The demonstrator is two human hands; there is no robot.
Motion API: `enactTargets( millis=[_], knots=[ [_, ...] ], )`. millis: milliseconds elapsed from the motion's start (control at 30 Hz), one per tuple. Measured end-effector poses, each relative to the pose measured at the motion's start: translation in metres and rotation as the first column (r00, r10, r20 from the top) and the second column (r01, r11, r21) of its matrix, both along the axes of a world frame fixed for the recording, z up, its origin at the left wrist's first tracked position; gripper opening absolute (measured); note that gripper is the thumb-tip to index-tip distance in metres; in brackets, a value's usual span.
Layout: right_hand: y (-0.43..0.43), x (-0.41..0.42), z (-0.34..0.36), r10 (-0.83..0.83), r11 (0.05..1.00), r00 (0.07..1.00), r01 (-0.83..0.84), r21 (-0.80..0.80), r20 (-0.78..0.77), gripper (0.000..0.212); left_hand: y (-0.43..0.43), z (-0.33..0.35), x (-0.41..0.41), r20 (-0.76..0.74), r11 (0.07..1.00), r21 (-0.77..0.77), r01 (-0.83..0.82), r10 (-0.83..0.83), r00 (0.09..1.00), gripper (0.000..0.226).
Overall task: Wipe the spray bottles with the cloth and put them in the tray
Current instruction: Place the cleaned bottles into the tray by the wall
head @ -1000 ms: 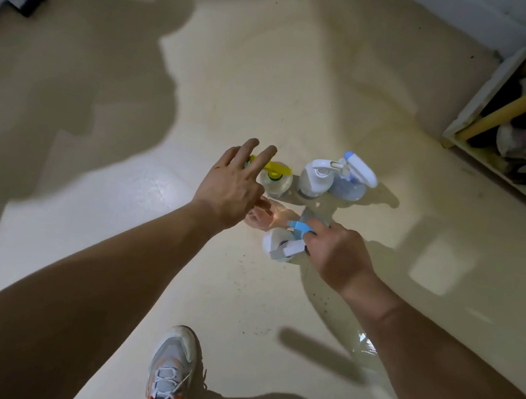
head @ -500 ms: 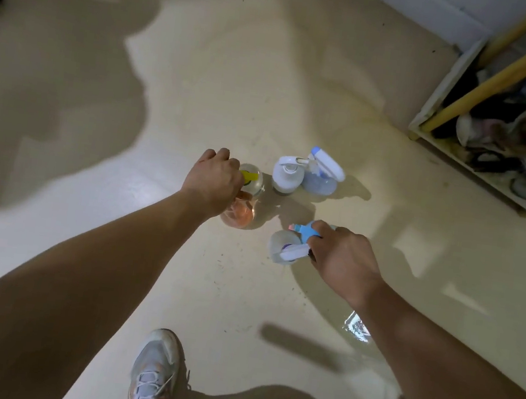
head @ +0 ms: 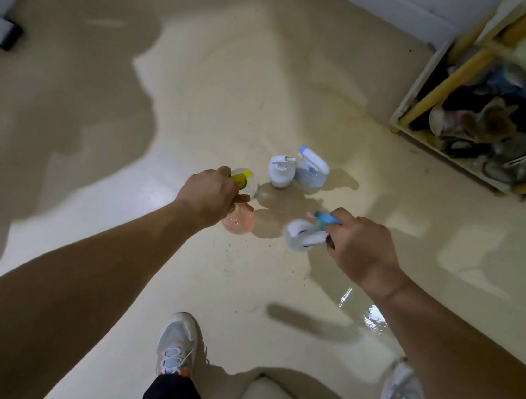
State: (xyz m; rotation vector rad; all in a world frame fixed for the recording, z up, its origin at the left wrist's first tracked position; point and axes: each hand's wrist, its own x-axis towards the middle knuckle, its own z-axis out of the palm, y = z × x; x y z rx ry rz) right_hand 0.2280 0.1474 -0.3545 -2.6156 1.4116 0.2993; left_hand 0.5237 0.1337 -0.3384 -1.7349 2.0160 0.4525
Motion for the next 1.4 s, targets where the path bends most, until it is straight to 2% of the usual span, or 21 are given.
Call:
enactTargets(
  millis=[33, 133, 200, 267, 467, 600, 733, 967, 1100, 1267, 1400],
  knots=[
    [-0.001, -0.005, 0.017, -0.019, 0.999, 1.000, 0.020, 0.025, -0.022, 0.006, 0.000, 0.018, -0.006, -0.003, 1.000, 0.009, -0.008, 0.008, 1.000, 0.030],
    [-0.005, -0.021, 0.085, -0.109, 0.988, 0.992, 0.115, 0.099, -0.058, 0.008, -0.001, 0.088, -0.029, -0.009, 0.998, 0.041, -0.051, 0.052, 0.999, 0.030],
    [-0.009, -0.037, 0.139, -0.152, 0.980, 0.984, 0.162, 0.119, -0.092, 0.005, -0.001, 0.143, -0.049, -0.011, 0.998, 0.051, -0.025, 0.026, 1.000, 0.028],
    [-0.014, -0.055, 0.201, -0.171, 0.971, 0.979, 0.186, 0.152, -0.107, 0.011, -0.002, 0.203, -0.071, -0.010, 0.998, 0.059, -0.014, 0.015, 1.000, 0.027],
    [-0.036, -0.132, 0.399, -0.234, 0.954, 0.967, 0.249, 0.168, -0.101, 0.028, -0.019, 0.391, -0.148, -0.002, 0.997, 0.077, -0.012, 0.012, 1.000, 0.028],
    [-0.057, -0.190, 0.524, -0.240, 0.951, 0.965, 0.255, 0.176, -0.102, 0.026, -0.049, 0.505, -0.202, 0.003, 0.996, 0.089, 0.003, -0.003, 1.000, 0.025],
    [-0.079, -0.239, 0.613, -0.281, 0.949, 0.955, 0.291, 0.122, -0.092, 0.021, -0.087, 0.596, -0.253, -0.021, 0.992, 0.032, 0.118, -0.118, 0.993, 0.025],
    [-0.136, -0.295, 0.694, -0.498, 0.865, 0.864, 0.501, 0.034, -0.075, 0.030, -0.177, 0.673, -0.314, -0.105, 0.971, -0.106, 0.216, -0.227, 0.968, 0.021],
    [-0.173, -0.308, 0.718, -0.651, 0.758, 0.757, 0.652, -0.002, -0.047, 0.032, -0.233, 0.688, -0.338, -0.155, 0.937, -0.161, 0.311, -0.335, 0.929, 0.022],
    [-0.218, -0.310, 0.720, -0.763, 0.642, 0.645, 0.762, -0.081, 0.026, 0.028, -0.290, 0.691, -0.364, -0.133, 0.899, -0.162, 0.407, -0.428, 0.894, 0.009],
    [-0.255, -0.310, 0.699, -0.812, 0.575, 0.578, 0.816, -0.053, 0.085, 0.025, -0.326, 0.678, -0.381, -0.149, 0.906, -0.142, 0.400, -0.419, 0.896, 0.008]
  ],
)
